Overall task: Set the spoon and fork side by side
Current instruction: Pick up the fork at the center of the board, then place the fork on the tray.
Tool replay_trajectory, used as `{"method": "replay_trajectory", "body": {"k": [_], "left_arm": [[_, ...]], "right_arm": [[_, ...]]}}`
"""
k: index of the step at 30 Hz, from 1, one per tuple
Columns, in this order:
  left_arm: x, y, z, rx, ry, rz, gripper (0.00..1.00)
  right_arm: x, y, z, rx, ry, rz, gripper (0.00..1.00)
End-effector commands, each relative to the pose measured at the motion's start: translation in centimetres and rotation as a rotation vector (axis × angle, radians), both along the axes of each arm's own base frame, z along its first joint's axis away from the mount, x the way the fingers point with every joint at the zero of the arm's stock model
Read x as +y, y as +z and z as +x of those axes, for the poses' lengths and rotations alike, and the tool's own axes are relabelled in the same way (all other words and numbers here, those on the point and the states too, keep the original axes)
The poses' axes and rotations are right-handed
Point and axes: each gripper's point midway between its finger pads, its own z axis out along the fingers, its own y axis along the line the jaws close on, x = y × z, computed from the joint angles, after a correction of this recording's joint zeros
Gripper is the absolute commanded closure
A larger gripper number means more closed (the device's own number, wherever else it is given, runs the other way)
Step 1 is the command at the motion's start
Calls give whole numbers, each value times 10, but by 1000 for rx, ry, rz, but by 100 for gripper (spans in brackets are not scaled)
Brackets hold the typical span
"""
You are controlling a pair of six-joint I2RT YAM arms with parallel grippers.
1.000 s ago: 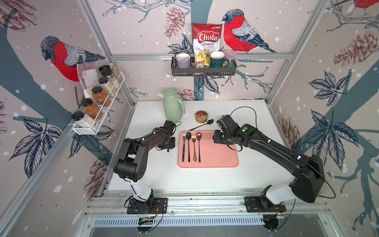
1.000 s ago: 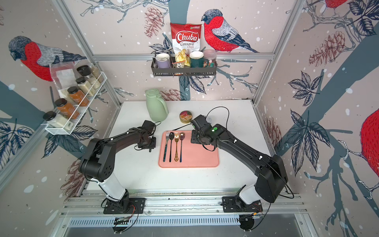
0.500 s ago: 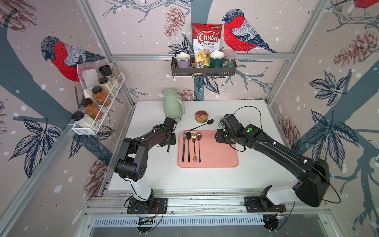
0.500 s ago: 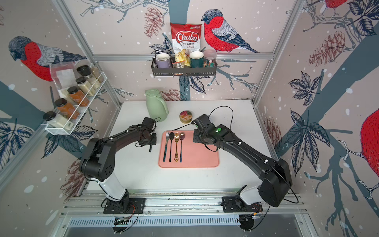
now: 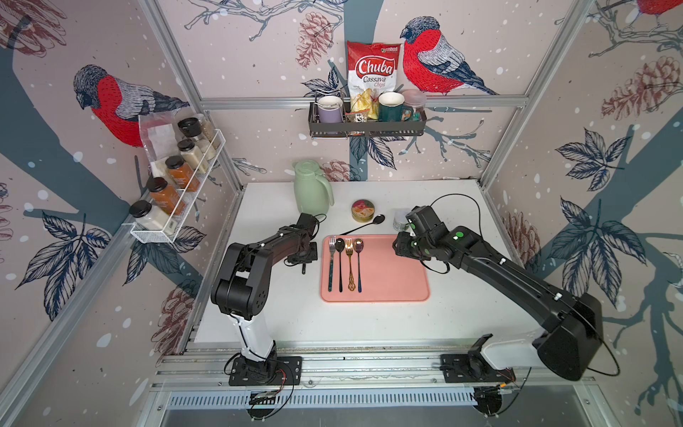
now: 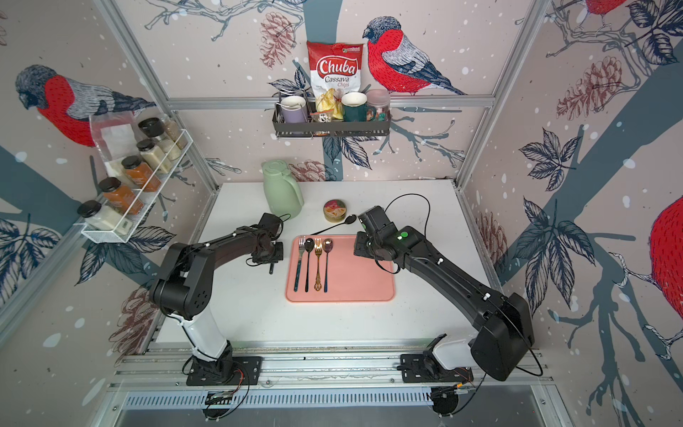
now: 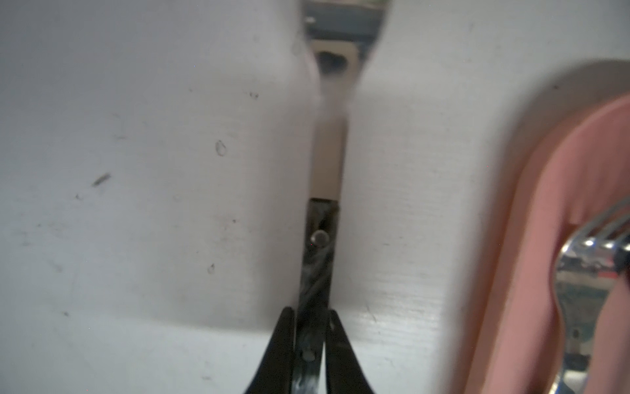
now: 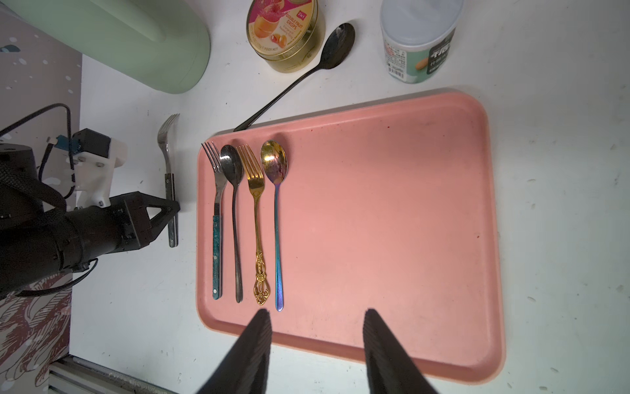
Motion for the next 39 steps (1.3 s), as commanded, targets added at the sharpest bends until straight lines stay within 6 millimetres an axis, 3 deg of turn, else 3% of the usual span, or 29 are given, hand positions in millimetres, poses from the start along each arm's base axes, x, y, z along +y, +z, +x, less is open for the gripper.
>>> {"method": "replay_trajectory", "body": {"k": [1, 7, 11, 17, 20, 23, 34, 39], "left_arm": [[-2, 1, 1, 1, 7, -21, 89], [-6, 10, -7, -26, 25, -73, 92], [-25, 24, -15, -78, 34, -225, 93], [-34, 81, -30, -236, 49, -375, 92], [-44, 114, -42, -290, -14, -447, 90], [-53, 134, -58, -307, -43, -539, 90], [-134, 232, -102, -481, -380, -1086, 88], [-175, 255, -123, -488, -554, -1195, 87]], "right_arm": [[3, 8, 1, -18, 0, 57, 54], [3, 10, 1, -20, -2, 80, 54], [14, 6, 0, 9, 26, 124, 54], [39, 7, -5, 50, 79, 253, 54], [48, 16, -5, 35, 94, 328, 54], [56, 26, -7, 14, 111, 409, 54], [84, 68, -14, -62, 226, 727, 56], [103, 75, -21, -59, 297, 810, 55]]}}
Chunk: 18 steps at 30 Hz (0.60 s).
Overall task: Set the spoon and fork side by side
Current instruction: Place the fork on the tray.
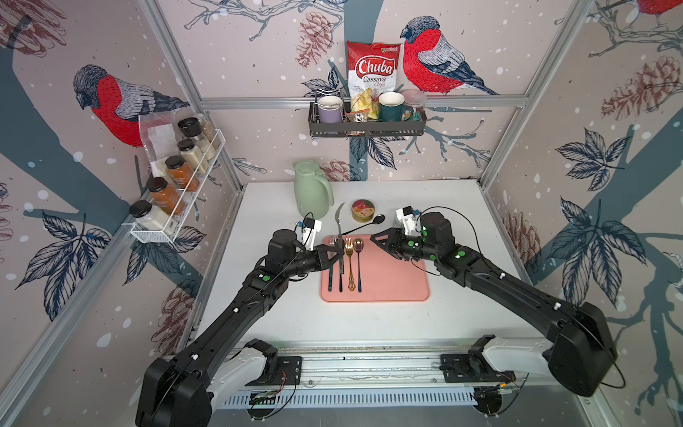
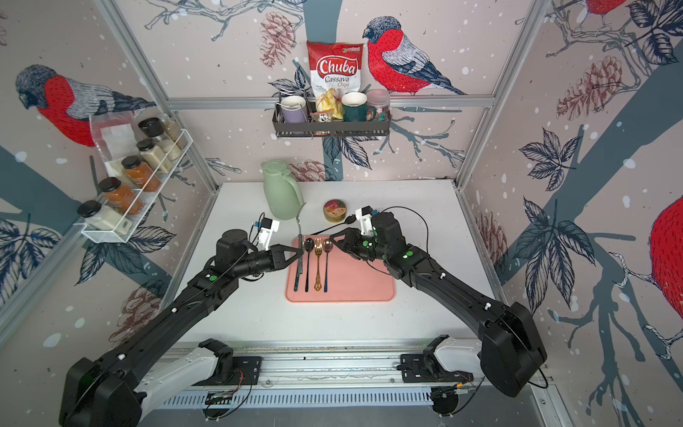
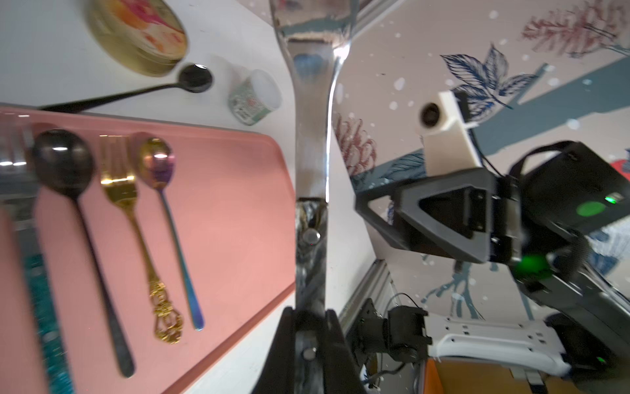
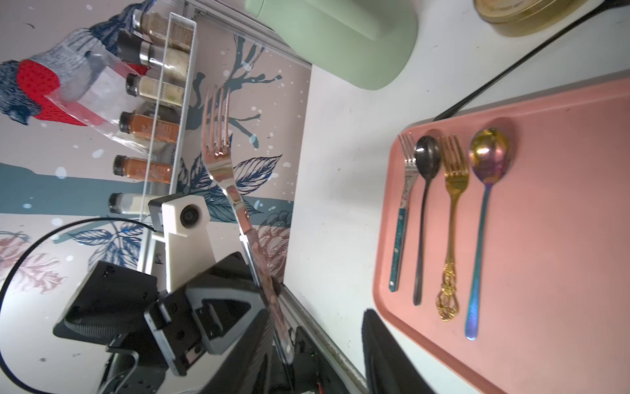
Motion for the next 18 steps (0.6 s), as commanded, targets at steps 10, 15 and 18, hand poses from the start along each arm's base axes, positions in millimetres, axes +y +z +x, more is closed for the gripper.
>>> {"method": "replay_trajectory", "body": {"k": [10, 15, 18], "left_arm": [[-48, 62, -35, -217, -266, -250, 88], [-50, 59, -34, -202, -277, -252, 88], [-51, 59, -33, -195, -277, -258, 89]], "right_arm": [[34, 52, -32, -157, 219, 216, 63], [29, 66, -44, -204, 257, 250, 63], [19, 74, -48, -234, 252, 261, 62]]}}
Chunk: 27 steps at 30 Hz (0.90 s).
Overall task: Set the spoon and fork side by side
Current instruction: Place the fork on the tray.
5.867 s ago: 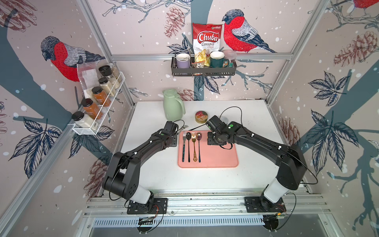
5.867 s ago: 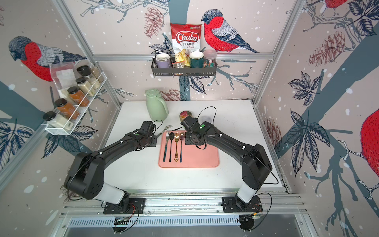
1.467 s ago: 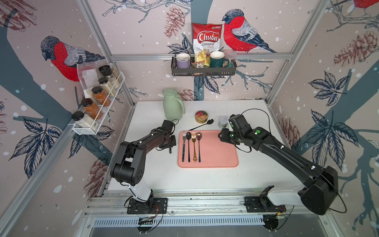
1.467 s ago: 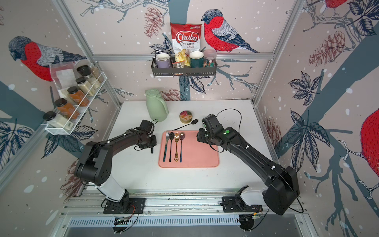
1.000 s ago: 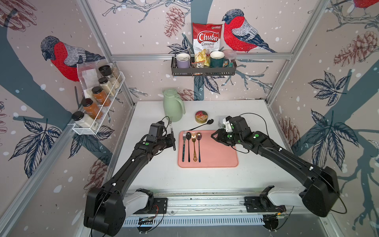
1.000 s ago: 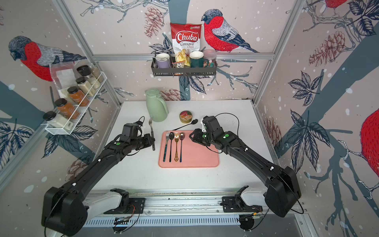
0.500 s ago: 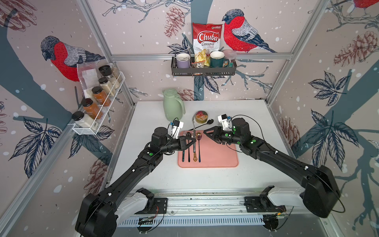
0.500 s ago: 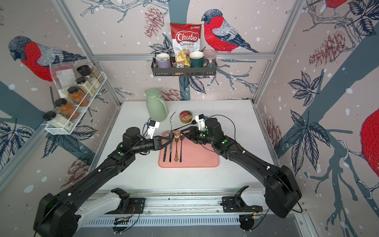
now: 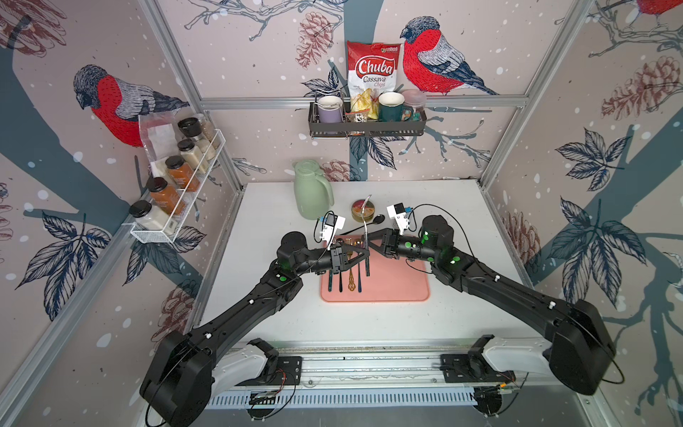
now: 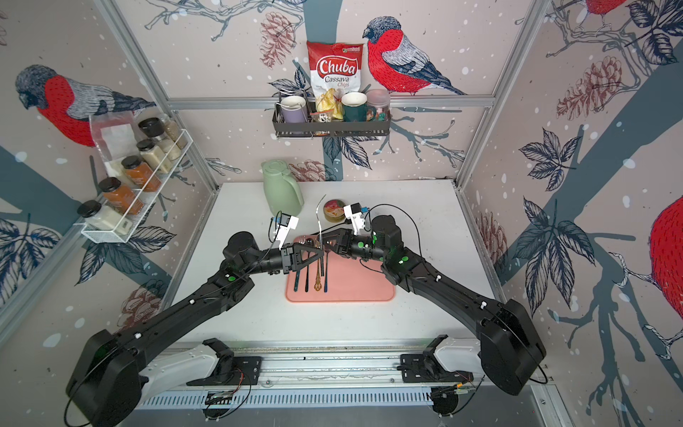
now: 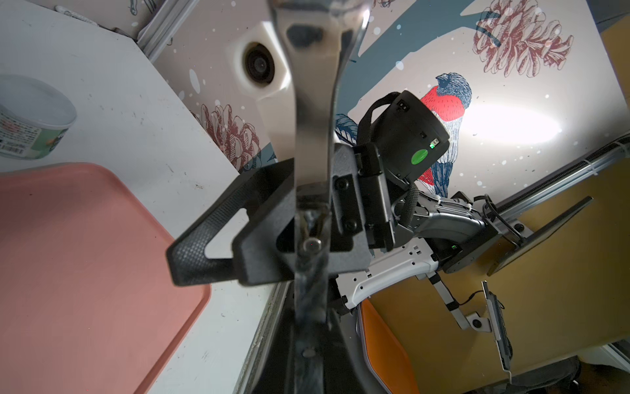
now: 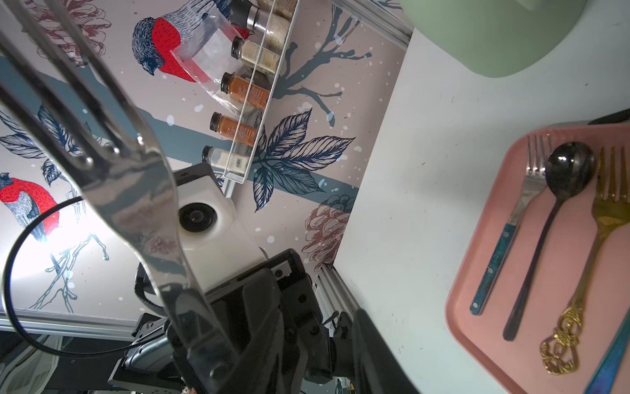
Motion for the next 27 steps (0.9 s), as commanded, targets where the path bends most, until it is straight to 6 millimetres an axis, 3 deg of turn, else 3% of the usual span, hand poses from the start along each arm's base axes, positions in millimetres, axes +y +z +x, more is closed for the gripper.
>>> {"method": "replay_trajectory", "body": {"k": [1, 6, 10, 13, 17, 22, 27], "left_arm": [[-1, 6, 2, -3, 5, -24, 89], [0, 16, 2, -5, 10, -48, 90], [-8, 27, -12, -48, -31, -41, 90], [-14, 32, -24, -78, -65, -17, 90], [-14, 51, -36, -119, -95, -67, 90], [-24, 54, -50, -132, -157, -75, 90], [-33, 56, -59, -142, -206, -87, 90]], "right_arm": [[-9, 33, -18, -124, 66, 81, 61], [-33, 57, -36, -261, 30, 111, 49], [-46, 66, -48, -314, 34, 119, 46], [-50, 78, -64, -362, 84, 148, 46], [-54, 78, -75, -387, 107, 127, 46], [-50, 85, -90, -435, 159, 138, 47], [-46, 83, -90, -425, 170, 129, 53]]}}
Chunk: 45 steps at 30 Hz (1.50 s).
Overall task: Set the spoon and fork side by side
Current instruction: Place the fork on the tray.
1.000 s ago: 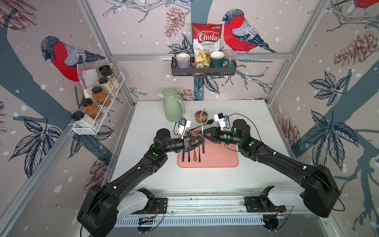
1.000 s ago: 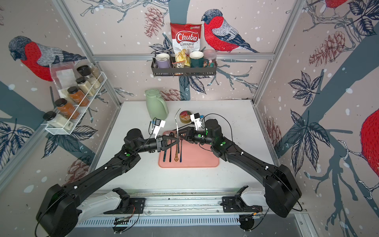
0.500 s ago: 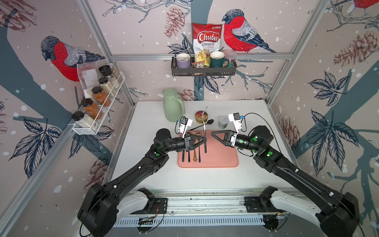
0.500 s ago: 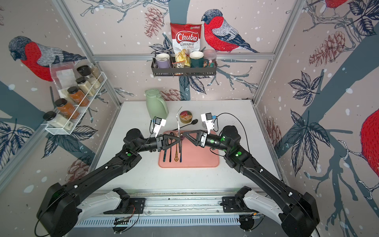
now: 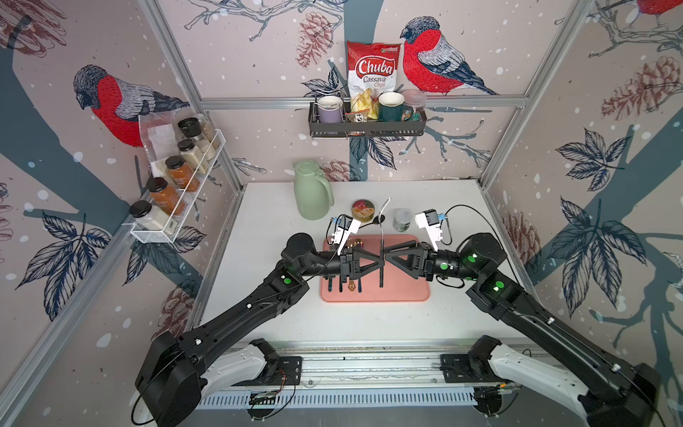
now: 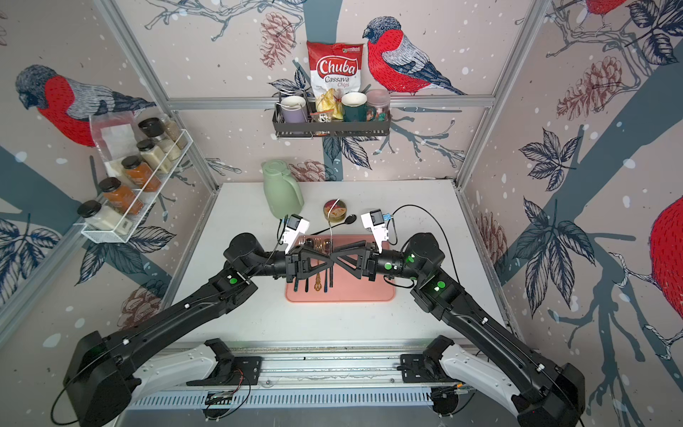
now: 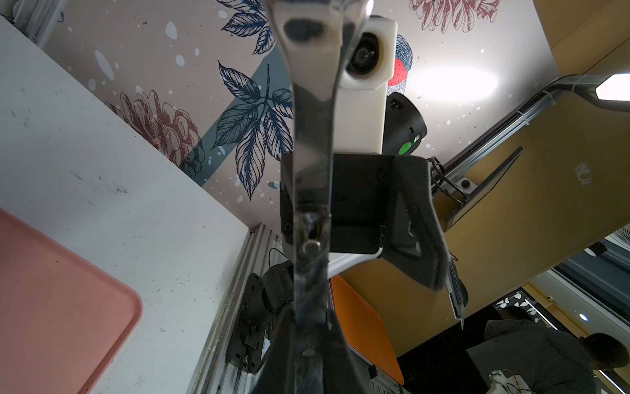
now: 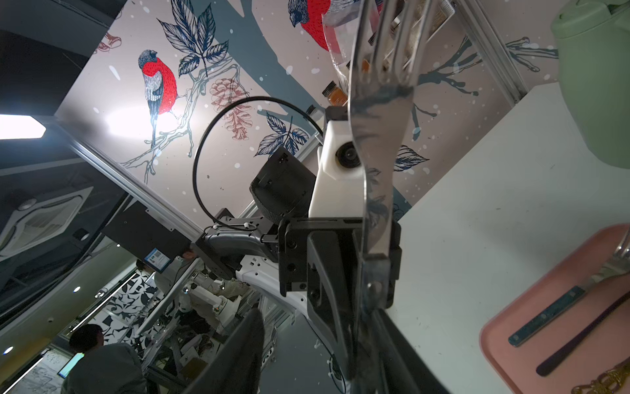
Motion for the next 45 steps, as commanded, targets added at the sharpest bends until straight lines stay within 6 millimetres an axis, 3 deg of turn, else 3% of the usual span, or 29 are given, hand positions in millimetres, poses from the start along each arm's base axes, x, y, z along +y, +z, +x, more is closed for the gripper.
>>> {"method": "replay_trajectory", "body": {"k": [1, 6, 13, 21, 38, 45], "left_arm": [[-2, 14, -9, -66, -45, -46, 90], [-2, 17, -11, -75, -55, -62, 90], [1, 20, -16, -95, -67, -78, 90], [1, 20, -17, -101, -69, -73, 90], [-3, 6, -18, -71, -106, -17, 90], [-4, 4, -16, -70, -105, -7, 90]], "right_arm": [[3, 4, -5, -32, 31, 6, 57], [5, 8, -8, -43, 49, 26, 61], [6, -2, 3, -7, 4, -25, 44], [4, -7, 6, -1, -24, -71, 42], [18, 3, -3, 9, 72, -36, 59], [17, 4, -1, 10, 60, -33, 74]]}}
